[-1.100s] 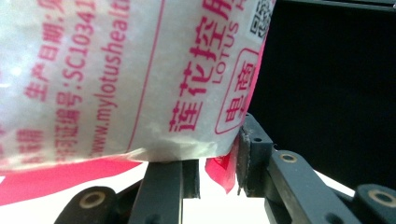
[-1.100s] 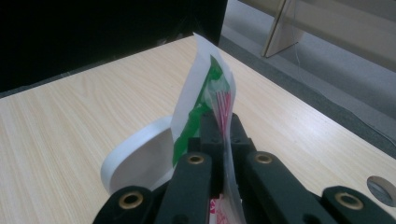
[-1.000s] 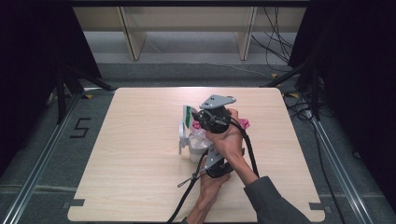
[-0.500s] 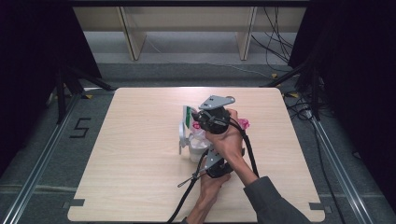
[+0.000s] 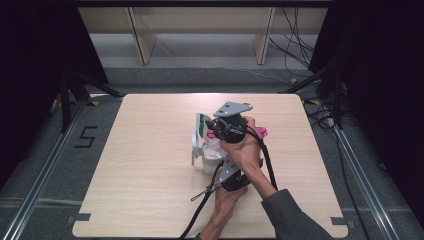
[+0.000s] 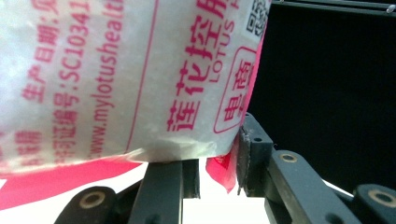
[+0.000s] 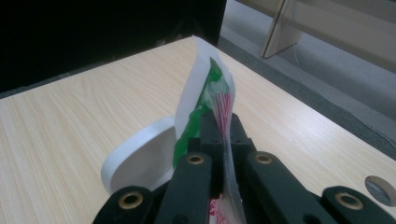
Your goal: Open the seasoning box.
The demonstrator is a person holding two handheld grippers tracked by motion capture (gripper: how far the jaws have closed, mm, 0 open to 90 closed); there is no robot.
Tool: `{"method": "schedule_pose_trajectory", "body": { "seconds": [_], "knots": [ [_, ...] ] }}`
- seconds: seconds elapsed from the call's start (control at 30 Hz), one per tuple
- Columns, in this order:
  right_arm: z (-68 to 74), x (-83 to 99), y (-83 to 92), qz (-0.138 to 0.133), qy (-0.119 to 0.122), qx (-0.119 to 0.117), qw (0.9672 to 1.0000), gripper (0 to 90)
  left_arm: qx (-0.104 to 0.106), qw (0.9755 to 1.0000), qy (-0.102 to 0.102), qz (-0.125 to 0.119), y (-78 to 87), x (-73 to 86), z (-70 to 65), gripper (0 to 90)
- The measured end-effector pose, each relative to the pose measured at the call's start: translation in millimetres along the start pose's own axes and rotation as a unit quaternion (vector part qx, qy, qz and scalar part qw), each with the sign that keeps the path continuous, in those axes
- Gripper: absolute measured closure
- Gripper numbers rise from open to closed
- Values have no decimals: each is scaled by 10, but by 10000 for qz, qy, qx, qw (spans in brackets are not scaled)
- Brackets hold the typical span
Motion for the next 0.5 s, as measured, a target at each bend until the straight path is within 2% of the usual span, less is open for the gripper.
{"method": "schedule_pose_trajectory", "body": {
  "seconds": [0.03,0.1,0.13,0.17,0.23,0.27,0.3,0.33,0.4,0.5],
  "knots": [
    [9,-4,9,8,-59,-2,10000,900,6,10000,-9,-29,1,-4,-1,731],
    [3,-25,30,27,-5,-26,10000,900,-34,10000,-54,-47,10,-13,0,731],
    [-2,-38,23,-82,59,29,9999,900,-30,10000,-66,-61,11,-13,7,731],
    [0,-48,37,-31,52,-28,10000,900,-34,10000,-56,-71,12,-13,10,732],
    [20,-43,30,13,-9,24,10000,900,-5,10000,-28,-73,5,-8,7,732],
    [26,-37,14,24,13,22,10000,900,2,10000,-19,-92,-4,-2,3,731],
    [23,-32,-1,76,149,-8,9999,900,-3,10000,-16,-84,-8,4,4,732],
    [24,-25,-18,30,173,83,9998,900,-14,10000,-8,-76,-8,8,10,732],
    [14,-24,-13,-1,54,13,10000,900,-75,10000,-28,29,8,5,20,732],
    [22,-30,-7,44,86,-11,10000,900,-4,10000,-18,-86,-5,0,8,732]
  ]
}}
Point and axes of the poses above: each handheld gripper's, and its own axes: y roughly backward along the jaws, x roughly out of its underside, z roughly to its left, the point moved 2 cm from there along -y, roughly forward along the jaws, and after that the axes turned 1 degree about -y, right-handed, at the moved point
